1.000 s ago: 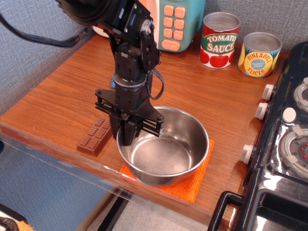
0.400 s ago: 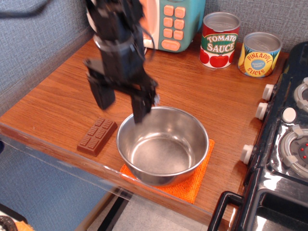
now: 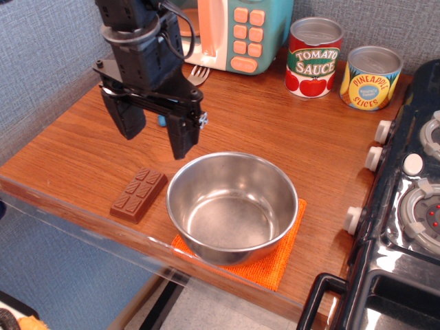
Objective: Place pot on top of orange cloth.
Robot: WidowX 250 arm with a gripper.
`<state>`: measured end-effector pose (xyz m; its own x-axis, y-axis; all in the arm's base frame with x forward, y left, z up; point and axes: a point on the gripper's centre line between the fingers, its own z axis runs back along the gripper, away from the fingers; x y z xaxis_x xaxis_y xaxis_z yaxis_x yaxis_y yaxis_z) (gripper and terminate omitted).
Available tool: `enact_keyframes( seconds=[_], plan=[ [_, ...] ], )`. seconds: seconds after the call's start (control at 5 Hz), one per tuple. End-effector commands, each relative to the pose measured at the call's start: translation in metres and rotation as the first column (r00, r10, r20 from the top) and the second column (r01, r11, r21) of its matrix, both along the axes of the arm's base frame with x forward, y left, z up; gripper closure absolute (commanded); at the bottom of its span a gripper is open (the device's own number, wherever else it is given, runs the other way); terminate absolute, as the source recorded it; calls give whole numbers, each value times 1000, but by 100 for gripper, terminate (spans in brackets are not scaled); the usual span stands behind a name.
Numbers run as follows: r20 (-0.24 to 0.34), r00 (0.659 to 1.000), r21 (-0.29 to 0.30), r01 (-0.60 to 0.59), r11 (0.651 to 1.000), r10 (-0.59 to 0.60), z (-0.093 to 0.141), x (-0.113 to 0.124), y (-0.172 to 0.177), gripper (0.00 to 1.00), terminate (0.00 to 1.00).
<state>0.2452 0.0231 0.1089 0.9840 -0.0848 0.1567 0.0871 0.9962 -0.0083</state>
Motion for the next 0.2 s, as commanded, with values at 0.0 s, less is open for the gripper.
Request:
enact_keyframes(
  seconds=[0.0],
  plan=[
    [37, 999, 3, -2, 1000, 2, 11, 4, 6, 0, 100]
  ],
)
